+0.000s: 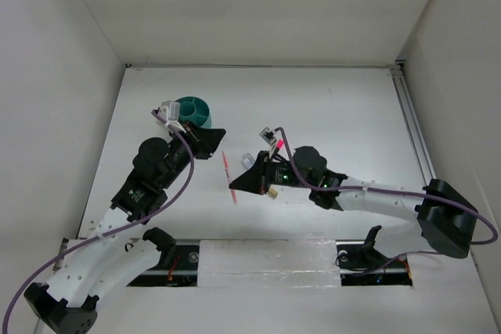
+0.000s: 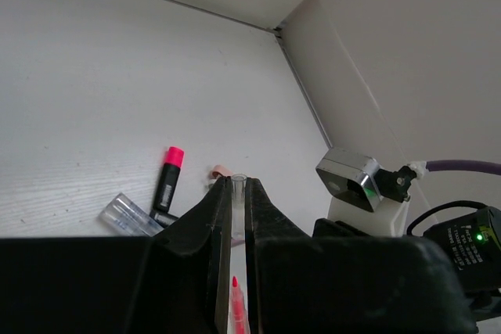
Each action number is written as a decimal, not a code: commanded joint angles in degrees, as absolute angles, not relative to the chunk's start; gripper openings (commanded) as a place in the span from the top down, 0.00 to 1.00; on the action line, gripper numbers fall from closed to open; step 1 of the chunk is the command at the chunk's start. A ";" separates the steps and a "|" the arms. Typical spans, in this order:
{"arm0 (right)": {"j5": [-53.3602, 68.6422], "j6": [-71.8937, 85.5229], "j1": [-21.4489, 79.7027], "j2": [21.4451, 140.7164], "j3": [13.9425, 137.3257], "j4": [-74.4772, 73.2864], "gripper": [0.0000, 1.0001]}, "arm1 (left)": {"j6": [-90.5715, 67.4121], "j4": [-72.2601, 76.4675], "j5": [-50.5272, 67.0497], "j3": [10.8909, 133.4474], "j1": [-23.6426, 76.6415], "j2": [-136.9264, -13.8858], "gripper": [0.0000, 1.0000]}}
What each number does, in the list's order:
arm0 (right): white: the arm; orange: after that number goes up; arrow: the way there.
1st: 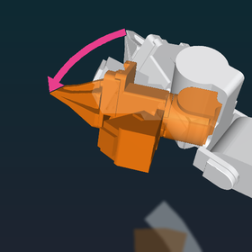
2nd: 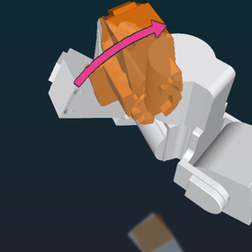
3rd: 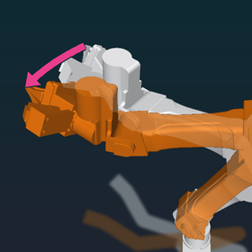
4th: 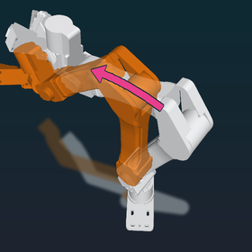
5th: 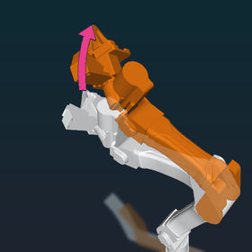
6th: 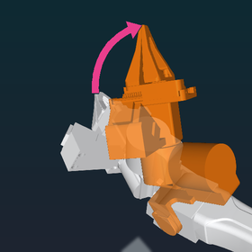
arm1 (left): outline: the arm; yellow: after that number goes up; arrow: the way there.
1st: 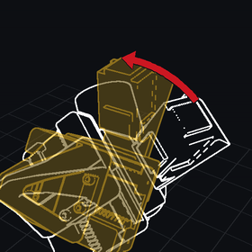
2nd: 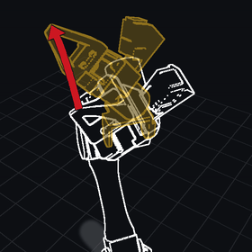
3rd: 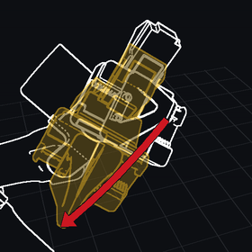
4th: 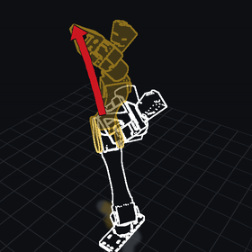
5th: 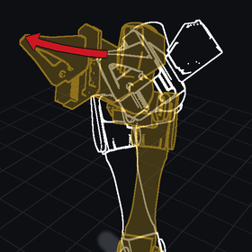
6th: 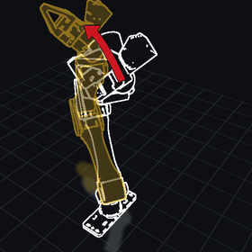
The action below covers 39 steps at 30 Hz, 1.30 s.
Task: Sort the stationery into containers
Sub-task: Close the pen cap on the pen.
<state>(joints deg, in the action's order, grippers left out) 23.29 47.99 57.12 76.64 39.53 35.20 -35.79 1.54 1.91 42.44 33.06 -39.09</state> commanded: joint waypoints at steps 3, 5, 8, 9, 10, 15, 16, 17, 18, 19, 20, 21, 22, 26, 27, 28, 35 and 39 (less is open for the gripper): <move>21.45 47.46 57.66 76.82 43.41 38.15 1.00 | -34.80 5.10 2.11 41.48 33.31 -36.30 1.00; 20.13 46.94 57.66 76.82 43.94 36.12 1.00 | -34.80 5.10 1.41 41.48 33.31 -35.78 1.00; 20.13 46.93 57.66 76.29 43.95 36.12 1.00 | -34.80 5.10 1.41 40.96 33.31 -35.24 1.00; 20.13 46.93 57.13 75.77 43.95 36.12 1.00 | -34.80 5.10 1.41 40.96 33.31 -35.24 1.00; 20.13 46.93 57.13 75.24 43.42 35.60 1.00 | -34.80 5.10 1.41 40.96 33.31 -35.24 1.00; 20.13 46.41 56.51 74.09 43.42 34.46 1.00 | -34.80 5.10 1.93 40.96 33.31 -36.29 1.00; 20.13 46.41 56.51 74.09 43.42 34.45 1.00 | -34.80 5.10 1.93 40.96 33.31 -36.30 1.00; 20.13 46.41 56.51 74.09 43.42 34.45 1.00 | -34.80 5.10 1.93 40.96 33.31 -36.30 1.00; 20.13 46.41 55.99 74.09 43.42 34.45 1.00 | -34.80 5.10 1.93 40.96 33.31 -36.30 1.00; 20.65 46.41 55.99 74.09 43.42 34.45 1.00 | -34.80 5.10 1.93 40.96 33.31 -36.30 1.00; 20.65 46.41 55.99 74.09 43.42 34.45 1.00 | -34.80 5.10 1.93 40.96 33.31 -36.30 1.00; 20.65 46.41 55.99 74.09 43.42 34.45 1.00 | -34.80 5.10 1.93 40.96 33.31 -36.30 1.00; 20.65 46.41 55.99 74.09 43.42 34.45 1.00 | -34.80 5.10 1.93 40.96 33.31 -36.30 1.00; 20.65 46.41 55.99 74.62 43.42 34.45 1.00 | -34.80 5.10 1.93 40.96 33.31 -36.30 1.00; 20.65 46.41 55.99 74.62 43.42 34.45 1.00 | -34.80 5.10 2.46 40.96 33.31 -36.30 1.00; 20.65 46.41 55.99 74.62 43.42 34.45 1.00 | -34.80 5.10 2.46 40.96 33.31 -36.30 1.00; 21.27 46.41 55.46 75.15 43.95 34.45 1.00 | -34.80 5.10 2.46 40.96 33.31 -36.83 1.00; 21.88 46.41 54.94 75.67 43.95 34.45 1.00 | -34.80 5.10 2.46 40.96 33.31 -36.83 1.00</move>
